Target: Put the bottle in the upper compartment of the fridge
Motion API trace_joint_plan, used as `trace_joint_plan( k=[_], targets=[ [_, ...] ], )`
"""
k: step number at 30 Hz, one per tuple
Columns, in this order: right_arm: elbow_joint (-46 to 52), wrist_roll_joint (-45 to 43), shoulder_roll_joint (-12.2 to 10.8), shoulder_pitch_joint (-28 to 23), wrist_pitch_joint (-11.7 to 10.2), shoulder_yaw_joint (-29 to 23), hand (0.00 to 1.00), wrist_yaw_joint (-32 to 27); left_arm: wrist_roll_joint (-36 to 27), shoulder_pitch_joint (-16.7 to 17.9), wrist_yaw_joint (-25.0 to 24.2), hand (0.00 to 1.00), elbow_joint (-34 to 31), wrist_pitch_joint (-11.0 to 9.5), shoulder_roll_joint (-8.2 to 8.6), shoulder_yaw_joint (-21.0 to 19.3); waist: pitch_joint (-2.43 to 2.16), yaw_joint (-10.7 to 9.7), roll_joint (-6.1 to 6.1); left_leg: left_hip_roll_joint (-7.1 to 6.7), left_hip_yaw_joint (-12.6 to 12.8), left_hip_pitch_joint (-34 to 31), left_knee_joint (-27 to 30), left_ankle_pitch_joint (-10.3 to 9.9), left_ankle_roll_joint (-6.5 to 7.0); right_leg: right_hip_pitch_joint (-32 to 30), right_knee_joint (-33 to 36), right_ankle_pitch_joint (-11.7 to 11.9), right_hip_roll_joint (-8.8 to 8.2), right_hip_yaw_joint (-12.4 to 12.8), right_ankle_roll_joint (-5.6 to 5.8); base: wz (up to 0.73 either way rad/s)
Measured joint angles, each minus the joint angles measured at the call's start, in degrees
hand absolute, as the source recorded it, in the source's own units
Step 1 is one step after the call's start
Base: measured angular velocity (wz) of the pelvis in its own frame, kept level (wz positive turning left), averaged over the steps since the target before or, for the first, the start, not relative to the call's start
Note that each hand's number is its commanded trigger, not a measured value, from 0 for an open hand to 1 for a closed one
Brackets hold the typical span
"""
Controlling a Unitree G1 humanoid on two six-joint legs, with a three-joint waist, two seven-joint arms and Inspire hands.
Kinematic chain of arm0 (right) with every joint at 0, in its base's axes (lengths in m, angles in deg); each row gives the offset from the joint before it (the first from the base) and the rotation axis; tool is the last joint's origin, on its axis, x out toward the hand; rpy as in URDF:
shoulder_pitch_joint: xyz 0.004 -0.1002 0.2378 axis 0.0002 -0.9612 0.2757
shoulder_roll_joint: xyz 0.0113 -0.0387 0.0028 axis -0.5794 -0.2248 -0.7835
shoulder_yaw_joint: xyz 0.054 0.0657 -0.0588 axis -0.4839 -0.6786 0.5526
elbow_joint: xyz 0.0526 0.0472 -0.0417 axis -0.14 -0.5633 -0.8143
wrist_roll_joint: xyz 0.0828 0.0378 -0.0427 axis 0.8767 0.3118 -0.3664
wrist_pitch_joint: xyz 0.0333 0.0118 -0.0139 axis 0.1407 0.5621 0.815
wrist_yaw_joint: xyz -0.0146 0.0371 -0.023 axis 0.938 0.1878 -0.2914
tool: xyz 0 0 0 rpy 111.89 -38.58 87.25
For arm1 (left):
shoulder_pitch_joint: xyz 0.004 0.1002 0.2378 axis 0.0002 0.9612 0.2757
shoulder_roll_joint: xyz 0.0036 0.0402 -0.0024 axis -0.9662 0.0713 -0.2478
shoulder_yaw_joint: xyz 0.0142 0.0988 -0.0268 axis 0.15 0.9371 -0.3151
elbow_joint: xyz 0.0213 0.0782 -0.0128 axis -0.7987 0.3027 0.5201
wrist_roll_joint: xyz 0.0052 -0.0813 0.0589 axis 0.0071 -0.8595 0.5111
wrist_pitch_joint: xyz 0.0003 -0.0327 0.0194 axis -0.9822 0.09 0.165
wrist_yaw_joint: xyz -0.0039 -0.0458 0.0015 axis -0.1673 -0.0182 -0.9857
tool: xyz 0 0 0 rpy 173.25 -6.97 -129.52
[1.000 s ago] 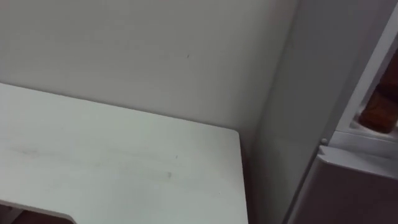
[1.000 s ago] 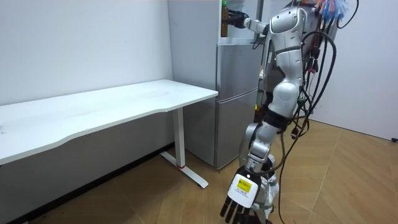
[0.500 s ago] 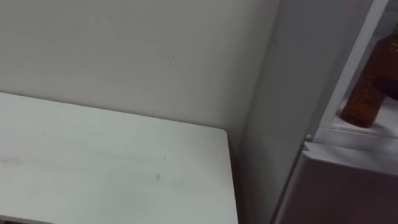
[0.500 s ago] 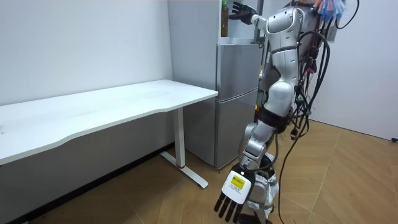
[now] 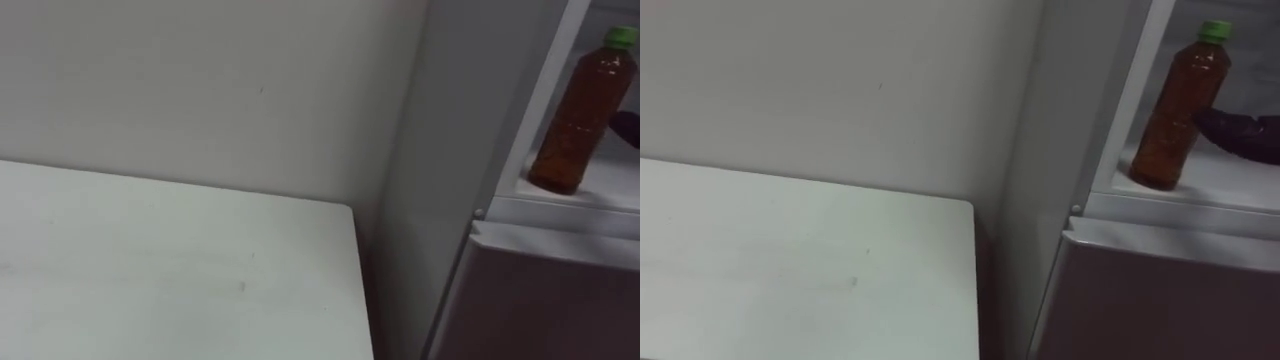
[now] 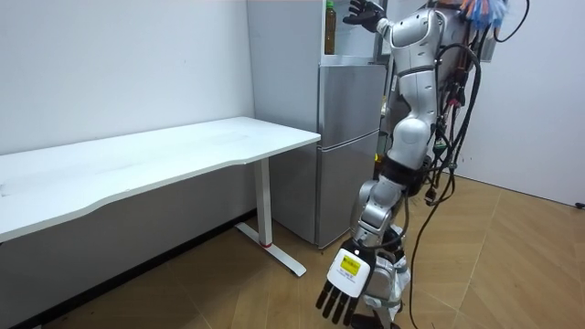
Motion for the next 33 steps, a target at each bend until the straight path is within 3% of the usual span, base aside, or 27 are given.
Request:
trace_joint_plan(
  k=[7, 13, 18, 22, 27, 33],
  targets=[
    [8.42, -0.02, -0.75, -4.03, -0.58, -3.62, 0.00, -2.14, -0.17, 0.21, 1.08, 0.00, 0.00, -0.69, 0.27, 0.01, 0.14, -0.50, 0.43, 0.16, 0.17, -0.01, -0.05, -0.12, -0.18, -0.17, -0.01, 0.01, -0.10, -0.20, -0.03, -0.01],
    [16.40, -2.36, -3.47, -8.83, -1.27, -5.05, 0.00, -5.52, -0.15, 0.21, 1.08, 0.00, -0.05, -0.80, 0.34, 0.04, 0.14, -1.55, 0.33, 0.20, 0.96, -0.19, -0.17, -0.18, -0.22, -0.94, 0.11, 0.01, -0.10, -0.15, -0.05, -0.07],
    [20.91, -2.15, -8.00, -12.68, -2.59, -6.13, 0.00, -6.73, -0.17, -0.98, 1.68, 0.00, 0.08, -1.55, 0.40, 0.56, 0.25, -1.29, 0.67, 0.21, 1.84, 0.42, -0.34, -0.25, -0.16, -0.67, 0.10, 0.11, 0.05, 1.16, -0.14, -0.09],
    [26.48, -0.55, -14.47, -16.47, -3.83, -6.13, 0.00, -7.29, -0.20, -1.07, 1.71, 0.00, 0.13, -1.60, 0.75, 2.31, 0.22, -1.34, 1.60, 0.25, 2.40, 0.84, -0.46, -0.45, -0.23, -0.71, 0.10, 0.15, 0.46, 1.89, -0.14, -0.10],
    [28.49, 13.93, -17.73, -17.25, -5.25, -6.15, 0.00, -3.62, 0.05, -1.31, 1.66, 0.00, 2.33, -2.90, 1.33, 3.84, 0.24, -1.51, 2.95, 0.35, 3.07, 0.87, -0.37, -0.63, -0.19, -0.67, 0.12, 0.37, 0.45, 2.85, -0.13, -0.08],
    [29.20, 24.91, -25.60, -18.20, -9.37, -4.76, 0.00, 4.32, 0.55, -1.37, 0.79, 0.00, 2.39, -3.91, 2.96, 4.23, 0.25, -0.48, 4.81, 0.60, 3.69, 0.86, -0.13, -1.13, -0.35, -1.14, 0.12, 0.41, 0.55, 2.50, -0.13, -0.04]
  ],
)
